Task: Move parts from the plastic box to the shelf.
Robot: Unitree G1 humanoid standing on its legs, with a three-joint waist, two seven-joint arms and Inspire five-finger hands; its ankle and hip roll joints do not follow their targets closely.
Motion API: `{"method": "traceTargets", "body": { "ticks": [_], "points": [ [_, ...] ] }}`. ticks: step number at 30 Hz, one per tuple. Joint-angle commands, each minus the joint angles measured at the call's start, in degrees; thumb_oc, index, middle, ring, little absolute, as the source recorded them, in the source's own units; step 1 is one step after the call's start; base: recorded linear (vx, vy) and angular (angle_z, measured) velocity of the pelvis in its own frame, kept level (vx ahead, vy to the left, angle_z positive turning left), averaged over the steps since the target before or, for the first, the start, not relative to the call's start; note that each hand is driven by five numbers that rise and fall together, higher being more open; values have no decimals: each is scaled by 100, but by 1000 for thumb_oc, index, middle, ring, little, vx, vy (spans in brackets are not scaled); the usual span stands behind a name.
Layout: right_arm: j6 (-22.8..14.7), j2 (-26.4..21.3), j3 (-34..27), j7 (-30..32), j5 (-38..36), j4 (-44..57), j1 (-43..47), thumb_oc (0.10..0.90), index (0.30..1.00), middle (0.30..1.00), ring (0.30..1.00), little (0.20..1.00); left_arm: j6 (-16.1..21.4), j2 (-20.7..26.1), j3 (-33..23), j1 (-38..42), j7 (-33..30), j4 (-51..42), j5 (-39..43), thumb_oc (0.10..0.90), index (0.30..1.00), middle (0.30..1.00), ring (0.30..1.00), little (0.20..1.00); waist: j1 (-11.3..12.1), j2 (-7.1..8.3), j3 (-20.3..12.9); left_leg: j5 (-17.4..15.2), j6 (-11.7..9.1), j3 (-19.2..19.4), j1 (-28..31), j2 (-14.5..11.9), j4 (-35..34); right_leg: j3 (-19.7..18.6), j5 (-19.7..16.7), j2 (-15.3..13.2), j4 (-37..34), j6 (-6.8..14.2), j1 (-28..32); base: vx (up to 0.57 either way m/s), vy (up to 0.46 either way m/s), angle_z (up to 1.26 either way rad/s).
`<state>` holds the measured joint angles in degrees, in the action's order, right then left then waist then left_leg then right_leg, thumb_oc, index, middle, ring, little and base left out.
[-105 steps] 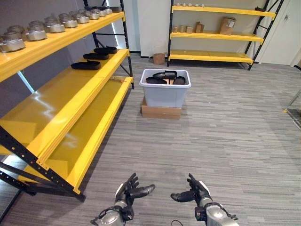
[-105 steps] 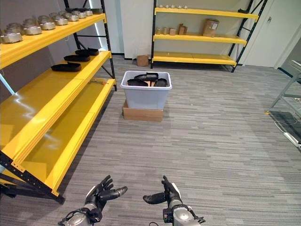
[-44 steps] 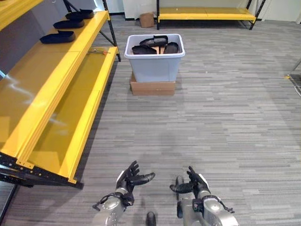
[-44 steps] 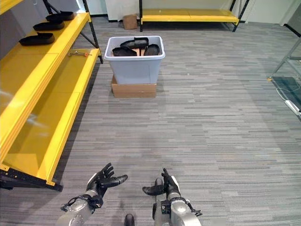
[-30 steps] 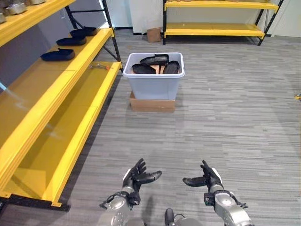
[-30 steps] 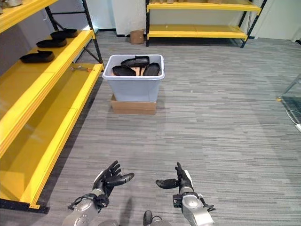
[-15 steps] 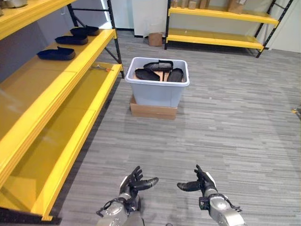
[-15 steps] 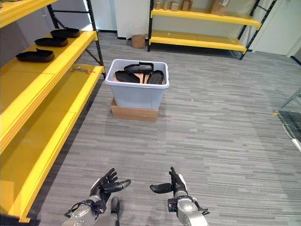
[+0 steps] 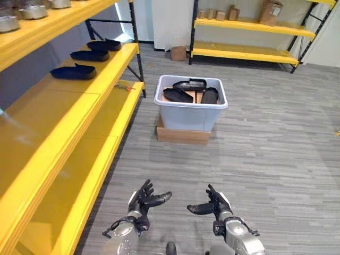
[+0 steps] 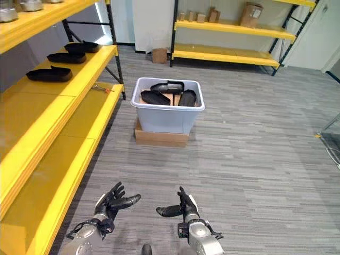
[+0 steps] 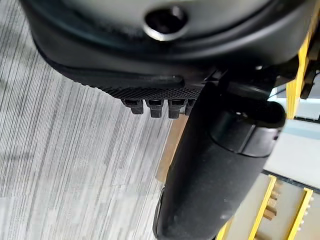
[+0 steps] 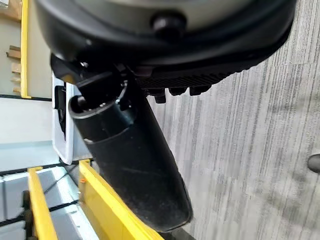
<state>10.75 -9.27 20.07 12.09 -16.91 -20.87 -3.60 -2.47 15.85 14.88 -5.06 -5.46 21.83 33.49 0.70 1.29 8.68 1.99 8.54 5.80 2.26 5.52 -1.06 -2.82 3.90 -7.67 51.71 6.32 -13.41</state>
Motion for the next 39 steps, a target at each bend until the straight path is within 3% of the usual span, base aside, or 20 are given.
{"method": "traceTargets", "body": {
  "ticks": [1, 3, 5, 6, 8, 9, 13, 17, 19, 20, 21, 24, 27, 29, 30, 31, 32, 33, 34, 39],
  "points": [
    [-380, 15, -209, 124, 14, 458, 162, 900, 1000, 1000, 1000, 1000, 389, 55, -30, 219, 216, -530, -34, 900, 1000, 1000, 1000, 1000, -205, -87, -32, -30, -346, -480, 205, -399, -187, 231, -1355, 390, -1805, -215, 61, 219, -1, 18],
    [-383, -15, -231, 130, -22, 485, 171, 900, 1000, 1000, 1000, 1000, 389, 42, -38, 211, 220, -479, 27, 900, 1000, 1000, 1000, 1000, -301, -72, 64, -141, -381, -507, 434, -360, -280, 405, -1515, 153, -2595, -183, -107, 215, -47, 26],
    [-386, -9, -277, 153, -19, 335, 280, 900, 1000, 1000, 1000, 1000, 417, -12, -39, 282, 218, -378, 85, 900, 1000, 1000, 1000, 1000, -359, -25, 167, -323, -492, -462, 694, -352, -366, 863, -1805, -266, -3978, -34, -269, 309, -127, 21],
    [-373, -1, -314, 131, 29, 288, 334, 900, 1000, 1000, 1000, 1000, 443, -53, -68, 312, 271, -323, 39, 900, 1000, 1000, 1000, 1000, -411, -16, 200, -457, -573, -400, 907, -371, -394, 1200, -1933, -318, -4801, 84, -304, 477, -193, -8],
    [-364, -33, -297, 63, 108, 319, 331, 900, 1000, 1000, 1000, 1000, 452, -40, -50, 307, 383, -336, -76, 900, 1000, 1000, 1000, 1000, -485, 25, 158, -575, -645, -391, 1038, -387, -394, 1170, -2044, -198, -5227, 143, -258, 428, -168, -24],
    [-355, -94, -261, -43, 165, 291, 243, 900, 1000, 1000, 1000, 1000, 457, -106, -32, 251, 474, -268, -182, 900, 1000, 1000, 1000, 1000, -469, 130, -150, -768, -727, -388, 1175, -367, -394, 1166, -2050, -77, -5557, 70, 262, 519, -237, -9],
    [-379, -253, -274, -70, 119, 387, 269, 900, 1000, 1000, 1000, 1000, 411, -183, -42, 236, 420, -292, -104, 900, 1000, 1000, 1000, 1000, -511, -13, -351, -683, -915, -460, 1239, -770, 7, 1258, -1548, 192, -5027, -228, 339, 366, -225, 39],
    [-440, -371, -360, -12, 93, 434, 262, 900, 1000, 1000, 1000, 1000, 416, -168, -38, 274, 391, -295, -99, 900, 1000, 1000, 1000, 1000, -586, -24, -371, -411, -1098, -413, 1021, -970, 890, 1305, -1207, 325, -4911, -424, 510, 244, -181, 1],
    [-455, -445, -400, -7, 103, 447, 241, 900, 1000, 1000, 1000, 1000, 425, -147, -32, 234, 393, -361, -90, 900, 1000, 1000, 1000, 1000, -572, 40, -350, -111, -1146, -361, 712, -970, 1863, 1288, -1088, 365, -4935, -548, 700, 220, -213, -18],
    [-454, -488, -438, -4, 111, 457, 207, 900, 1000, 1000, 1000, 1000, 427, -136, -47, 183, 418, -354, -91, 900, 1000, 1000, 1000, 1000, -525, 137, -281, 187, -1184, -322, 249, -917, 2887, 1252, -1001, 371, -4989, -667, 923, 165, -192, -11],
    [-454, -488, -438, -4, 111, 458, 207, 900, 1000, 1000, 1000, 1000, 426, -136, -47, 183, 418, -354, -91, 900, 1000, 1000, 1000, 1000, -534, 129, -287, 173, -1188, -334, 223, -926, 2920, 1262, -1001, 378, -4989, -669, 916, 146, -198, -22],
    [-435, -565, -468, -28, 147, 488, 148, 900, 1000, 1000, 1000, 1000, 410, -108, -85, 105, 434, -371, -75, 900, 1000, 1000, 1000, 1000, -417, 315, -119, 412, -1192, -131, -359, -878, 4386, 1183, -883, 363, -5048, -849, 1191, 143, -155, -17],
    [-412, -558, -477, -23, 199, 452, 110, 900, 1000, 1000, 1000, 1000, 412, -106, -108, 74, 461, -340, -91, 900, 1000, 1000, 1000, 1000, -259, 383, -19, 127, -1050, 141, -1143, -918, 3856, 1066, -833, 296, -5173, -799, 1461, 159, -26, -19],
    [-420, -542, -496, -16, 187, 431, 89, 900, 1000, 1000, 1000, 1000, 422, -75, -104, 31, 475, -361, -84, 900, 1000, 1000, 1000, 1000, -152, 377, 21, 63, -976, 172, -1410, -919, 2989, 992, -778, 342, -5319, -733, 1633, 159, 53, -11],
    [-421, -542, -496, -17, 187, 431, 85, 900, 1000, 1000, 1000, 1000, 423, -75, -102, 28, 475, -361, -84, 900, 1000, 1000, 1000, 1000, -144, 383, 38, 56, -975, 182, -1367, -911, 2967, 987, -774, 334, -5332, -728, 1668, 225, 112, -13],
    [-440, -502, -499, -22, 207, 369, 57, 900, 1000, 1000, 1000, 1000, 459, -63, -103, 16, 466, -336, -72, 900, 1000, 1000, 1000, 1000, -68, 345, 46, 194, -972, 216, -1348, -1001, 1866, 954, -682, 362, -5403, -663, 1821, 248, 119, -21],
    [-442, -490, -490, -13, 212, 347, 51, 900, 1000, 1000, 1000, 1000, 475, -61, -111, 13, 453, -300, -84, 900, 1000, 1000, 1000, 1000, -15, 314, 48, 375, -1008, 156, -1396, -984, 1332, 932, -641, 408, -5460, -649, 1915, 474, 201, -7],
    [-482, -477, -475, -21, 221, 283, 36, 900, 1000, 1000, 1000, 1000, 525, -54, -114, 20, 431, -290, -67, 900, 1000, 1000, 1000, 1000, 145, 219, 71, 940, -1218, -199, -1638, -989, 242, 835, -546, 532, -5618, -622, 2217, 572, 228, 13],
    [-479, -460, -450, -66, 256, 295, 57, 900, 1000, 1000, 1000, 1000, 550, -43, -124, 44, 418, -276, -35, 900, 1000, 1000, 1000, 1000, 191, 145, 11, 1174, -1315, -332, -1513, -1023, -241, 708, -439, 609, -5671, -570, 2407, 565, 239, 1],
    [-483, -359, -404, -40, 208, 272, 72, 900, 1000, 1000, 1000, 1000, 573, -46, -114, 126, 322, -189, 23, 900, 1000, 1000, 1000, 1000, 175, 119, -236, 1061, -1187, -211, -1095, -960, -168, 620, -175, 464, -5484, -532, 2608, 303, 171, -50]
  ]
}}
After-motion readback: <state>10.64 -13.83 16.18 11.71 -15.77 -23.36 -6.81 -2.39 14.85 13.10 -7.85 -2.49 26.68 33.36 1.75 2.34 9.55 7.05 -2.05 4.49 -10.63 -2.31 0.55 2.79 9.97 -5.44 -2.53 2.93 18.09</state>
